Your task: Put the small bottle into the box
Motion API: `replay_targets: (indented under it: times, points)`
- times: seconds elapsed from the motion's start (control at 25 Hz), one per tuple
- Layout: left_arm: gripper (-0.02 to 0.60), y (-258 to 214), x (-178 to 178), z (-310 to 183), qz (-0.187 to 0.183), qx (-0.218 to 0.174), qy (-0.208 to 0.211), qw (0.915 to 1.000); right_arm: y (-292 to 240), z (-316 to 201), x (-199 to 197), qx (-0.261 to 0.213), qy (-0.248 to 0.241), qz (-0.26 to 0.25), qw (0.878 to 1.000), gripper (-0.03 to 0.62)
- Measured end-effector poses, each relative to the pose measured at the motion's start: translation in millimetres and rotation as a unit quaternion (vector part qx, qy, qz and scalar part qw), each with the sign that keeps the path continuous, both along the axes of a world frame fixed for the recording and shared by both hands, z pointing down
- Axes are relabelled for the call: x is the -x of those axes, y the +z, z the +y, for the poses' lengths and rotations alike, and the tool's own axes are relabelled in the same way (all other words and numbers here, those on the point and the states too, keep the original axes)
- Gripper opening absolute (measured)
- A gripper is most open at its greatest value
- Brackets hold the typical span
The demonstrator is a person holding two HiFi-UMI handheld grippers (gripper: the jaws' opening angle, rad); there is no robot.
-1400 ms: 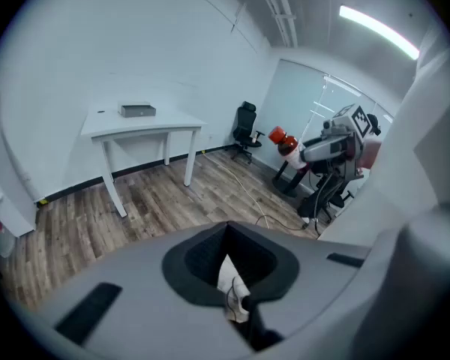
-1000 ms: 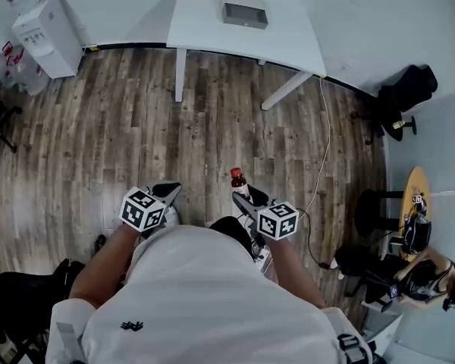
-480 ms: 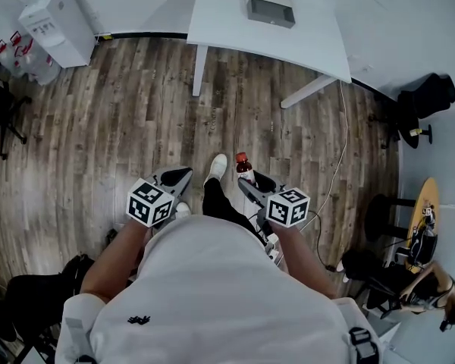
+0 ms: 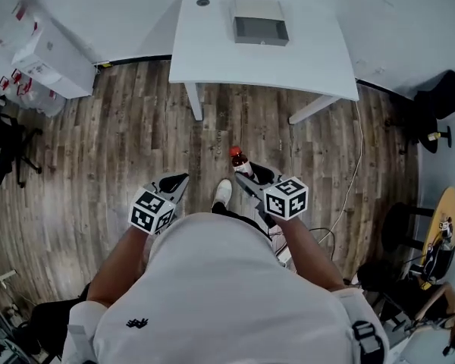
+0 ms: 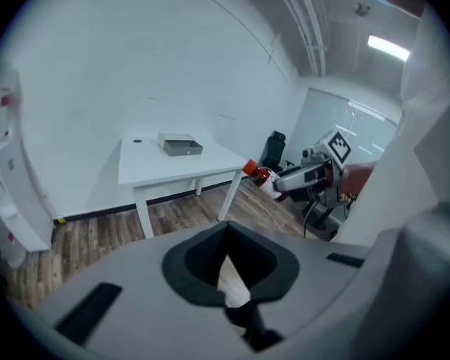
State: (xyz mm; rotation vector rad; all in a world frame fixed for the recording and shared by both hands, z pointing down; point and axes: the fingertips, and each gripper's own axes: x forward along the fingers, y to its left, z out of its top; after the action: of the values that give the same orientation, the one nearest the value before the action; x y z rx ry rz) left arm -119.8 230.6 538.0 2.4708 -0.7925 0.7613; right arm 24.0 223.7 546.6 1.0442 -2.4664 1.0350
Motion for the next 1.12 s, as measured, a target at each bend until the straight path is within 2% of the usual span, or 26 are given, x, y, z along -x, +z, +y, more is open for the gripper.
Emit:
replay_targets:
  times: [0.04, 0.12, 0.32, 0.48, 0.72, 0.88, 1.0, 1.12]
  points:
    - [0.005, -1, -13, -12, -0.011, -0.01, 0.02, 0.9997, 0, -11, -7, 0.0, 0.001, 0.0, 1.0, 0.207]
    - [0.005, -9, -40, -34, -0.004, -0.022, 0.046, 0.9987, -1, -29, -21, 0.001, 0.0, 0.003, 1.0, 0.207]
    - [0.005, -33, -79, -87, 0.043, -0.016, 0.044, 0.998, -1, -75, -43, 0.009, 0.028, -0.008, 1.0, 0.207]
    - [0.005, -35, -83, -135, 0.059, 0.0, 0.051, 0.9969, 0, -127, -60, 0.014, 0.079, -0.022, 0.997, 0.207]
    - [0.005, -39, -87, -213, 0.067, 0.005, 0.092, 0.9935, -8, -208, -85, 0.011, 0.148, -0.018, 0.989, 0.206]
    - [0.006, -54, -88, -266, 0.095, 0.019, 0.119, 0.9882, -15, -260, -99, 0.007, 0.185, 0.001, 0.983, 0.206]
    - [0.005, -65, -85, -302, 0.124, 0.034, 0.123, 0.984, -14, -297, -110, 0.01, 0.216, 0.003, 0.976, 0.206]
    - [0.005, -69, -78, -331, 0.132, 0.034, 0.122, 0.983, -9, -328, -118, 0.017, 0.238, 0.004, 0.971, 0.206]
